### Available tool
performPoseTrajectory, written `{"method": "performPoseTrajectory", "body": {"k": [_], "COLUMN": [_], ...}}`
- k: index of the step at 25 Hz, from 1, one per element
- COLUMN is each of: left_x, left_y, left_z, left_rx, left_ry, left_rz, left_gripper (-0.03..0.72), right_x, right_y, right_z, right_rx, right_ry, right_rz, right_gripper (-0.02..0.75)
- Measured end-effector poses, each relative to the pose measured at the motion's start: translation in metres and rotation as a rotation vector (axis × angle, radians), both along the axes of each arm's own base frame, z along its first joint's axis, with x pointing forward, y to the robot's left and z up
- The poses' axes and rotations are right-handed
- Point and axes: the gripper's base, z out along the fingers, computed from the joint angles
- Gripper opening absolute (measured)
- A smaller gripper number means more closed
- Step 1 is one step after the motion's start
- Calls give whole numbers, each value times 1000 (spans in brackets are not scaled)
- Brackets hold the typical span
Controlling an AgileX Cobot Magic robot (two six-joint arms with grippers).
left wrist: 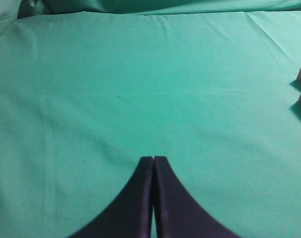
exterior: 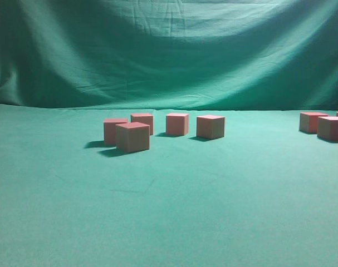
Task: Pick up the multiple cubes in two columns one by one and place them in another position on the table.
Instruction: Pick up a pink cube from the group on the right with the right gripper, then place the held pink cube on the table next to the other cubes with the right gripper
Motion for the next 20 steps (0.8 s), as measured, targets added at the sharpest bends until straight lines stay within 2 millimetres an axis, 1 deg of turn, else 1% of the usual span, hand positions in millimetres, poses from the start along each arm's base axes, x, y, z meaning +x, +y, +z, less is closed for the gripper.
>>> {"method": "performPoseTrajectory", "body": {"k": [3,5,7,8,10,13,17,20], "left_x": [0,0,0,0,0,0,0,0], "left_y": [0,0,0,0,0,0,0,0], "left_z": [0,0,0,0,0,0,0,0], "left_rx": [0,0,0,0,0,0,0,0], "left_ry": [0,0,0,0,0,0,0,0], "left_rz": [0,0,0,0,0,0,0,0], "left_gripper": [0,0,0,0,0,0,0,0], "right_x": [-2,-10,-20,-27,-39,-56,-79,-100], "right_y": [2,7,15,23,41,76,123,158], "right_z": [29,48,65,73,87,98,99,100], "right_rx": [36,80,111,126,149,174,171,164], "right_ry": [-13,-15,-23,-27,-38,-45,-31,-53], "right_rz": [-29,-47,-13,25,113,270,495,701], "right_gripper": [265,265,265,265,265,265,265,265]}}
